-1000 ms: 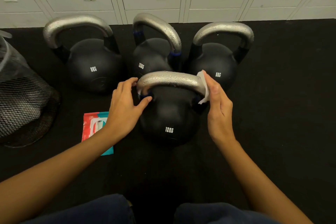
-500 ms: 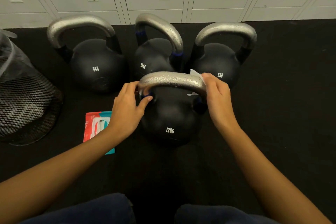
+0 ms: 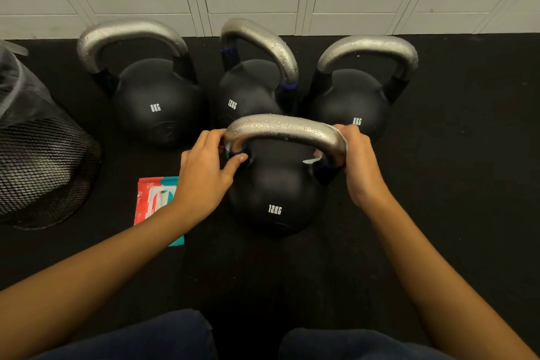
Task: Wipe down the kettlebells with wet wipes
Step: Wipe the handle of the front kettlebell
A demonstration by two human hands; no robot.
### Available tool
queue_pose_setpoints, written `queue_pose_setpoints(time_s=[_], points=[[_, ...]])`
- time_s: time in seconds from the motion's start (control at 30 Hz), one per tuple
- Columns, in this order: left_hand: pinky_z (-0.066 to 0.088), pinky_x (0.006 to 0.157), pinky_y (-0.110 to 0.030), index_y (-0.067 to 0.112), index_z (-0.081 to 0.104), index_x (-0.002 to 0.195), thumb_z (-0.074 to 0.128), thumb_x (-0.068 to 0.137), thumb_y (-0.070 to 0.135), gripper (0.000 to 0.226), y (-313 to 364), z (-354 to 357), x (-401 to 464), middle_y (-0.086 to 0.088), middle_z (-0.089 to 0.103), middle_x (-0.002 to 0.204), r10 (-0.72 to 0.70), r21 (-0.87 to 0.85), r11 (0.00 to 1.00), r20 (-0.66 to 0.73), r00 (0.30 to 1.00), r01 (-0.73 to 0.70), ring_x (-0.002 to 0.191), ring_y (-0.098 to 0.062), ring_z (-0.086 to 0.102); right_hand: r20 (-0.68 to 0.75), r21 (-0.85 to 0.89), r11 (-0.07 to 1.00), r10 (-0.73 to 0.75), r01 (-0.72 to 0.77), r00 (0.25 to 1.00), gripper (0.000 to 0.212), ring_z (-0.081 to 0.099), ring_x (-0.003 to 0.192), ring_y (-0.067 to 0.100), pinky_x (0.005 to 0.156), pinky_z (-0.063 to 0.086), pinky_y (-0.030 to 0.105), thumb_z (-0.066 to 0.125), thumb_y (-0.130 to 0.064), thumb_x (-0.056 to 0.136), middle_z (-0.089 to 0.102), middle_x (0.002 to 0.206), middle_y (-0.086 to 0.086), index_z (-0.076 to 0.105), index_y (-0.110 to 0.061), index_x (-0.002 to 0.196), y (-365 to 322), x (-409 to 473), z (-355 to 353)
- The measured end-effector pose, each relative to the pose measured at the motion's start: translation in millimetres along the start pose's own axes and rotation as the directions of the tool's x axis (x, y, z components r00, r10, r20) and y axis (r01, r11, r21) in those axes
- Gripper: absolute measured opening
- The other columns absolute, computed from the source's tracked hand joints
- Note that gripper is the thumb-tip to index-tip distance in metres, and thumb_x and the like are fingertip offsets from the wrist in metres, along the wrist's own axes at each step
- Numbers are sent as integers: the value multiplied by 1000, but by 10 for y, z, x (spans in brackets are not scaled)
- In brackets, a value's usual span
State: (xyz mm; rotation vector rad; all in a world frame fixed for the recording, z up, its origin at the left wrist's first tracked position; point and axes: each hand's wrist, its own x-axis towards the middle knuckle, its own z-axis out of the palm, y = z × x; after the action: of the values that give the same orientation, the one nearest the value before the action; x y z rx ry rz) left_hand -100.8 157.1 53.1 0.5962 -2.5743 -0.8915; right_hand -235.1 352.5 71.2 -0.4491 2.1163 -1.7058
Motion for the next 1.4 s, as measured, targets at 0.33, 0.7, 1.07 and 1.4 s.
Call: queue_pose_setpoints(time_s=[0.33,0.7,1.07,1.4], points=[[43,93,-45,12,54,120,67,87,29,40,-36,-4,20,0,53,105,21,56,998,20,1000,-22,99,-20,57,348,-306,948,195,-85,917,43,54,63,13,71,40,32,33,-27,93,63,64,8,61,-13,63,-414,215,-140],[44,94,-47,13,53,122,66,87,31,41,-49,-20,25,-2,55,108,30,58,998,35,999,-32,101,-19,56,272,-413,895,-54,167,961,42,41,65,11,65,32,33,45,-34,99,47,71,16,52,2,79,-530,103,-31],[45,90,-46,12,54,120,67,86,30,41,-66,-34,25,-3,55,106,51,48,997,36,998,-53,98,-20,56,143,-102,990,-86,101,986,33,55,79,2,76,40,23,51,-31,101,64,78,-3,74,-12,88,-329,-42,-122],[48,88,-50,11,54,120,68,85,29,41,-72,-42,40,-3,54,106,54,37,998,45,998,-56,97,-20,56,31,48,971,-237,235,971,22,64,92,-4,80,44,11,51,-18,101,72,90,-20,73,-17,103,-68,-197,-147]])
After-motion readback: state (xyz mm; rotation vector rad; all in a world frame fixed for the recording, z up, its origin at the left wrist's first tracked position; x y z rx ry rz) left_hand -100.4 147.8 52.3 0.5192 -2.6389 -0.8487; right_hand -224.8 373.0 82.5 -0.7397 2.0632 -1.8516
